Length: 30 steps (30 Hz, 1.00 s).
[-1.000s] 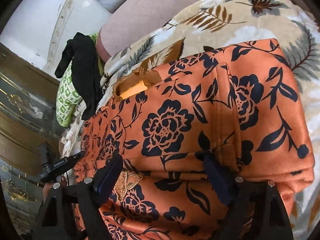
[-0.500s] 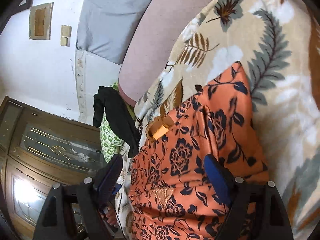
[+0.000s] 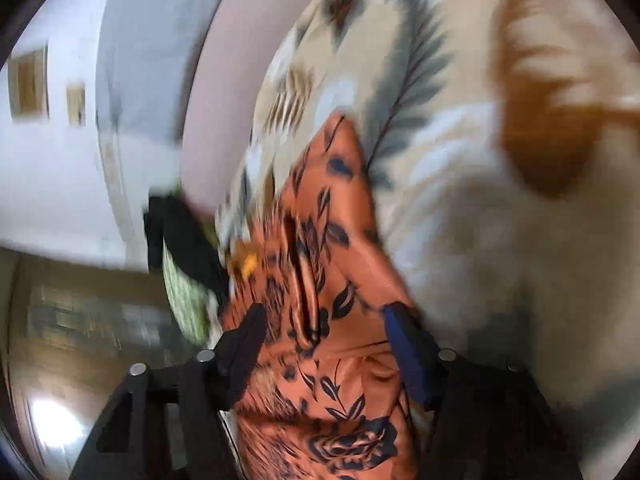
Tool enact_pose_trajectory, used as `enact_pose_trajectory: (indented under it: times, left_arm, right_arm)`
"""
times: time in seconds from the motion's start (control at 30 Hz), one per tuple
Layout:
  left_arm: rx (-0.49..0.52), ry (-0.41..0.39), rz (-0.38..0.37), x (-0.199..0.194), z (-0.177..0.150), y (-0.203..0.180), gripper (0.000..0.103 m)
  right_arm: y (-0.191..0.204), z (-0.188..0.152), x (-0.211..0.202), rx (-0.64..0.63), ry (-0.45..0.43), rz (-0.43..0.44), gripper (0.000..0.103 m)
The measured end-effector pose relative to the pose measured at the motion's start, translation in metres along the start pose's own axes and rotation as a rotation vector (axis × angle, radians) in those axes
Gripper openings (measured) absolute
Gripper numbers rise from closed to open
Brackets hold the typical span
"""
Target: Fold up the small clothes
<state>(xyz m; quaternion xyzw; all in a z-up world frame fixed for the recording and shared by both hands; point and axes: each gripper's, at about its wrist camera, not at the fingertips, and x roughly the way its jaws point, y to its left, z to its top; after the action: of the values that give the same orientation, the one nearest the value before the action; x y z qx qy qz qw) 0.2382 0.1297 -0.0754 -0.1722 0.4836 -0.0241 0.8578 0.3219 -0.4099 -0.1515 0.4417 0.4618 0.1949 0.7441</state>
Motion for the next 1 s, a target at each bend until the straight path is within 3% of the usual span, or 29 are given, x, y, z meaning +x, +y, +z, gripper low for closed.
enact_pose_trajectory:
  times: [0.03,0.1,0.2,0.27,0.4,0.47,0.57,0.63,0.77,0.83,0.9,0.97,1.0]
  left_arm:
    - [-0.001,-0.027,0.004,-0.017,-0.007,0.000,0.061]
    - [-0.038,-0.052,-0.012,-0.049,-0.028,0.006,0.073]
    - [-0.055,-0.001,-0.006,-0.084,-0.076,0.012,0.073]
    - [-0.034,0.036,0.007,-0.099,-0.109,0.007,0.073]
    - [0.025,0.118,0.078,-0.110,-0.170,-0.006,0.073]
    - [0.001,0.147,0.111,-0.109,-0.191,-0.008,0.073]
    - [-0.054,0.114,0.147,-0.119,-0.206,-0.006,0.073]
    - [-0.090,0.076,0.176,-0.126,-0.214,-0.005,0.073]
    - [-0.090,0.093,0.177,-0.123,-0.222,-0.004,0.073]
    - [-0.072,0.101,0.179,-0.118,-0.225,-0.004,0.073]
    - [-0.076,0.097,0.166,-0.118,-0.227,-0.002,0.073]
    - [-0.075,0.090,0.161,-0.118,-0.226,0.000,0.066]
    - [-0.072,0.089,0.171,-0.119,-0.226,0.001,0.043]
  right_arm:
    - [0.011,-0.009,-0.010,-0.050,-0.003,-0.019,0.085]
    - [0.021,-0.032,-0.030,-0.096,0.045,-0.045,0.088]
    - [0.017,-0.072,-0.062,-0.100,0.083,-0.128,0.088]
    - [0.014,-0.118,-0.075,-0.093,0.126,-0.164,0.088]
    - [0.005,-0.188,-0.097,-0.080,0.121,-0.188,0.088]
    - [0.011,-0.205,-0.097,-0.094,0.101,-0.220,0.088]
    - [0.042,-0.229,-0.100,-0.199,0.002,-0.367,0.088]
    - [0.072,-0.258,-0.089,-0.359,-0.030,-0.480,0.088]
    - [0.089,-0.306,-0.046,-0.615,0.039,-0.653,0.087]
    - [0.077,-0.313,-0.028,-0.658,0.076,-0.740,0.084]
    - [0.068,-0.307,-0.040,-0.600,0.048,-0.737,0.055]
    - [0.057,-0.290,-0.068,-0.478,-0.011,-0.716,0.014]
    - [0.044,-0.280,-0.084,-0.389,-0.037,-0.693,0.014]
